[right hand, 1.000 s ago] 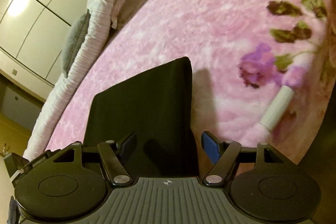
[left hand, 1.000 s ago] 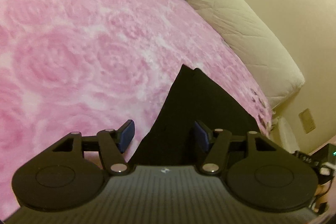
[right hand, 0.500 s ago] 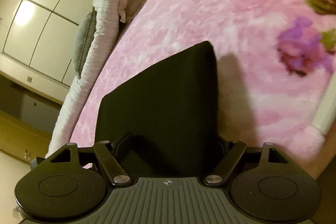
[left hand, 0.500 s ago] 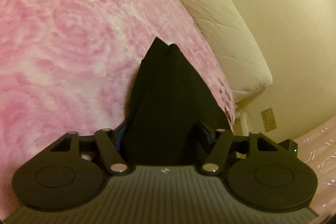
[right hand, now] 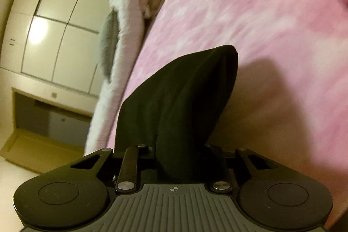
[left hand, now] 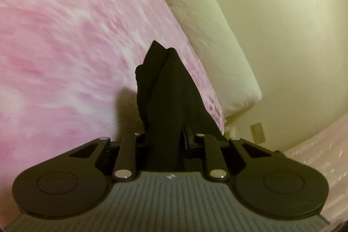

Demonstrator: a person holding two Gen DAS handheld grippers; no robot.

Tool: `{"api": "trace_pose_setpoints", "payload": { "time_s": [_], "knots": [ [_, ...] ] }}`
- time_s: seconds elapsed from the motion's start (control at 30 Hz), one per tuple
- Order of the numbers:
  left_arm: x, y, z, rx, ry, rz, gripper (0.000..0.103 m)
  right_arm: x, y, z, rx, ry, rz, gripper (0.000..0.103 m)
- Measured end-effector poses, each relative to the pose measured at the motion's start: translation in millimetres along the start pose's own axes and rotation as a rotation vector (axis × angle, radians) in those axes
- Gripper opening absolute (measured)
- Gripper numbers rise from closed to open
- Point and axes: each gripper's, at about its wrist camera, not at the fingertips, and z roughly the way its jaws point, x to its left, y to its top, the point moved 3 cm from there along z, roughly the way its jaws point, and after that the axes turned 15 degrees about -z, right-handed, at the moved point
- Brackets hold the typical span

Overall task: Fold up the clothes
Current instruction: 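Carry the folded sweatpants with both grippers to the stack of folded clothes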

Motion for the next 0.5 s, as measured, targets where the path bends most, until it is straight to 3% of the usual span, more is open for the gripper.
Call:
{"api": "trace_pose_setpoints", "payload": {
  "time_s": [0.2,0.5],
  "knots": [
    [-8,-20,-163,-0.184,0.079,-0.123,0.017,117,-19,49,0.163,0.073,-0.072,0.023],
    [-55,-105,-450,-0.536,0.184,-0.285,0.017,341,-93,109,0.475,0.290,-0.147,0.023]
  ]
}}
